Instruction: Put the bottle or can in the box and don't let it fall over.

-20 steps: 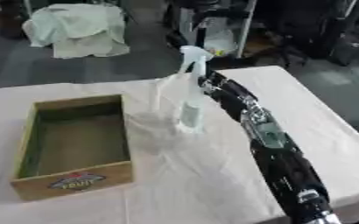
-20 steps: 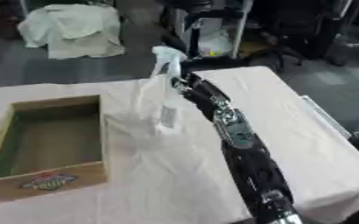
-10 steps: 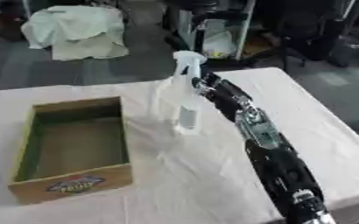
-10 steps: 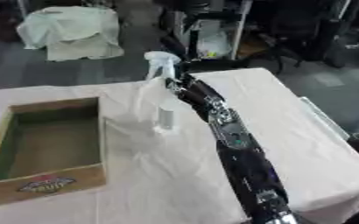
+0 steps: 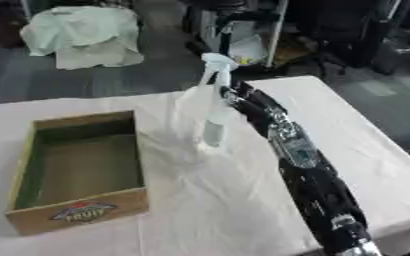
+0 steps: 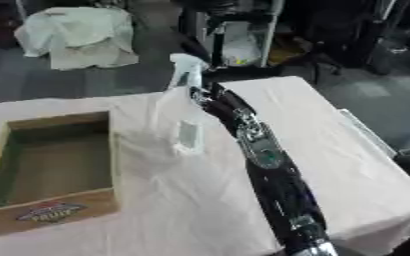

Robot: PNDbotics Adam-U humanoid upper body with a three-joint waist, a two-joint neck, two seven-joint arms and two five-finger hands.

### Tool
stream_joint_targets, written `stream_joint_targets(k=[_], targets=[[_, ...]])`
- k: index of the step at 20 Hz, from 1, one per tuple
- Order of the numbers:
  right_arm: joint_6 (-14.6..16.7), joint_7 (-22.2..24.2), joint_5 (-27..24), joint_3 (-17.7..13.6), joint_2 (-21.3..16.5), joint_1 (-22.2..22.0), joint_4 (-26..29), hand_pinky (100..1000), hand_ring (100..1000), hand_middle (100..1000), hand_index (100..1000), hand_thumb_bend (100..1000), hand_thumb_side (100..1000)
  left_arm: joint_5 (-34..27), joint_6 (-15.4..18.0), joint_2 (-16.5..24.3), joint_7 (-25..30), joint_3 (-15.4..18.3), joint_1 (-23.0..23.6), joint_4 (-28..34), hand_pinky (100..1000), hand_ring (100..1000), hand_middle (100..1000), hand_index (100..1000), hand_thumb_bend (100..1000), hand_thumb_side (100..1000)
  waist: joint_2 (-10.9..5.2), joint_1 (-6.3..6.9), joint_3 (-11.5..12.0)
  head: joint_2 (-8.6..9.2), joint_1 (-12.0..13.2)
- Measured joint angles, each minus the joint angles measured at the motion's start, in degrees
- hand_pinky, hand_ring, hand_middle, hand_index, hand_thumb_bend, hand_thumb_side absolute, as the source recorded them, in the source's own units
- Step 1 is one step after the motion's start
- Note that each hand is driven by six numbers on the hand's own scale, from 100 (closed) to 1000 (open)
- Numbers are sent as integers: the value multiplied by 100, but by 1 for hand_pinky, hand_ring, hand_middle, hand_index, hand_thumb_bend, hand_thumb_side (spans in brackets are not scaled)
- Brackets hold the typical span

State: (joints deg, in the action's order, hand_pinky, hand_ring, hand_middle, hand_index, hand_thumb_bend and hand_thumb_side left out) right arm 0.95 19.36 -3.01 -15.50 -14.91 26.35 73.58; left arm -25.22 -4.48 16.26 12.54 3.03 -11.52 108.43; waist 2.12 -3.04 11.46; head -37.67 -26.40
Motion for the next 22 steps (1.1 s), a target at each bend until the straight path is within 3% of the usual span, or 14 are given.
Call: stream_joint_targets(k=[22], targets=[[135,262,-89,13,-92,166,-212,1000,1000,1000,1000,100,470,19,6,0,40,-1,0,-1,1000,1000,1000,828,134,791,35,7,-3,62,-46]])
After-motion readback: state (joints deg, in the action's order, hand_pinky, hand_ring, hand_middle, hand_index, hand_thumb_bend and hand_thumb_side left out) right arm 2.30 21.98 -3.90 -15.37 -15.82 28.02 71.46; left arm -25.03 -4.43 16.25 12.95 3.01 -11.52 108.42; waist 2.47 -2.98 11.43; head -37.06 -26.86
